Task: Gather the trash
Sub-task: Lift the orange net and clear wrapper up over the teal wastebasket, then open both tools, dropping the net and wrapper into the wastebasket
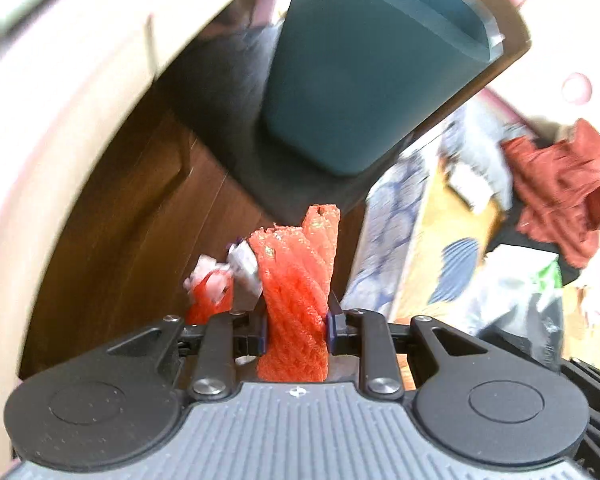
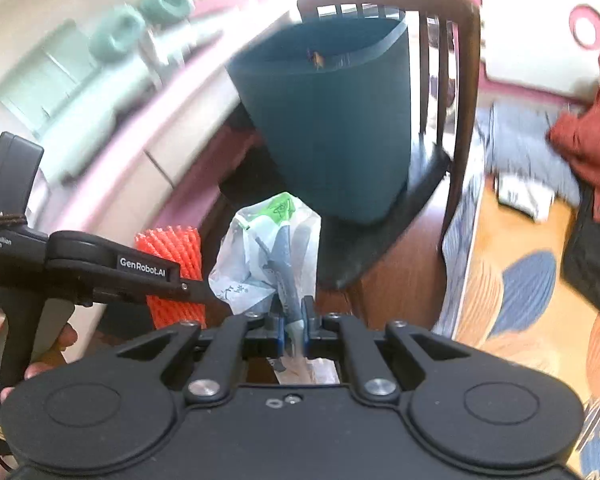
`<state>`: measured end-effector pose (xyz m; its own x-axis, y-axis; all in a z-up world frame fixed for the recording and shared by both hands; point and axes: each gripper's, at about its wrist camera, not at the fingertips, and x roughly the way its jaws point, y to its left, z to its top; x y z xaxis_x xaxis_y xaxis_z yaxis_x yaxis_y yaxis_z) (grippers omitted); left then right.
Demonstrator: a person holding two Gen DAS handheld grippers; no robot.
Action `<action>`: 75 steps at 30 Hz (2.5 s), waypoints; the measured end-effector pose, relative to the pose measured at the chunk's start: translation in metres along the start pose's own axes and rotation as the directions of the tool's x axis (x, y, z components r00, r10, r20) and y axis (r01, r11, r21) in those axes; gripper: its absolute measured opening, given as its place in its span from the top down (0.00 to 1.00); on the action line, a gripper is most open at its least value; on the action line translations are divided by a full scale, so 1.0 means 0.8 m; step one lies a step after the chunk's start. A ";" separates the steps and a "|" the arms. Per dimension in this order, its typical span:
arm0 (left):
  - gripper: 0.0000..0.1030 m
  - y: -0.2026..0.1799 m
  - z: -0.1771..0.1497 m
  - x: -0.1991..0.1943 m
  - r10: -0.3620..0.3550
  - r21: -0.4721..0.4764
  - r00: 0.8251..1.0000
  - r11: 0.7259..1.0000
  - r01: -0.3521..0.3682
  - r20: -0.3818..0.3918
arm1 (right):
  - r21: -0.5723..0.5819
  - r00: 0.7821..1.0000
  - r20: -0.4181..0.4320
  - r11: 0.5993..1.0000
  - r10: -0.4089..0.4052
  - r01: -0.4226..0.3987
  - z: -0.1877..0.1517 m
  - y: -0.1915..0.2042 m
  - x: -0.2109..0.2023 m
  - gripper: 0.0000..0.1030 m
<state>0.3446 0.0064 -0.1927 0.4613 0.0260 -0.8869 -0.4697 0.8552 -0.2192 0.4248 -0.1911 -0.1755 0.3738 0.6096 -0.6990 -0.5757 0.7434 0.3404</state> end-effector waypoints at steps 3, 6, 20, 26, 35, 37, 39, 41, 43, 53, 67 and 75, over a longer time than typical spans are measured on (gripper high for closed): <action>0.76 -0.028 0.023 -0.039 -0.016 0.034 0.998 0.999 0.014 0.060 | -0.029 0.999 0.037 0.999 0.018 -0.016 0.030 0.005 -0.021 0.93; 0.76 -0.054 0.043 -0.069 -0.027 0.074 0.992 0.997 0.018 0.120 | -0.021 0.997 0.071 1.000 0.017 -0.015 0.056 0.007 -0.038 0.93; 0.76 -0.117 0.202 -0.098 -0.072 0.179 0.966 0.984 0.028 0.246 | 0.142 0.986 0.148 0.988 -0.076 0.055 0.215 -0.013 -0.002 0.93; 0.76 -0.132 0.269 -0.047 -0.049 0.223 0.977 0.975 0.002 0.208 | 0.195 0.981 0.123 0.973 -0.151 0.126 0.268 -0.019 0.054 0.92; 0.76 -0.134 0.311 0.032 0.022 0.297 0.992 0.953 -0.059 0.126 | 0.251 0.979 0.064 0.952 -0.195 0.173 0.294 -0.040 0.132 0.91; 0.76 -0.135 0.310 0.048 0.033 0.323 0.991 0.944 -0.073 0.126 | 0.251 0.979 0.043 0.951 -0.197 0.180 0.292 -0.042 0.146 0.90; 0.76 -0.135 0.306 0.064 0.042 0.348 0.993 0.934 -0.078 0.111 | 0.244 0.978 0.022 0.950 -0.208 0.196 0.286 -0.043 0.158 0.87; 0.76 -0.131 0.306 0.076 0.046 0.355 0.995 0.932 -0.076 0.091 | 0.240 0.978 0.011 0.950 -0.209 0.201 0.282 -0.043 0.166 0.83; 0.76 -0.125 0.308 0.088 0.050 0.352 0.996 0.933 -0.072 0.071 | 0.233 0.978 0.001 0.951 -0.208 0.202 0.279 -0.042 0.171 0.79; 0.69 -0.108 0.312 0.118 0.070 0.360 0.997 0.931 -0.059 -0.018 | 0.224 0.977 -0.006 0.952 -0.214 0.210 0.271 -0.042 0.164 0.52; 0.33 -0.111 0.301 0.051 -0.029 0.355 0.998 0.935 0.006 0.059 | 0.152 0.986 0.057 0.977 -0.160 0.149 0.252 -0.023 0.087 0.38; 0.22 -0.116 0.282 0.002 -0.046 0.337 0.992 0.941 0.002 0.122 | 0.112 0.989 0.107 0.990 -0.100 0.088 0.228 -0.007 0.019 0.30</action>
<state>0.5586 0.0438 -0.0820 0.5705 0.0498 -0.8198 -0.1874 0.9797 -0.0709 0.5666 -0.1353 -0.0733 0.5048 0.5584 -0.6583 -0.4559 0.8201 0.3460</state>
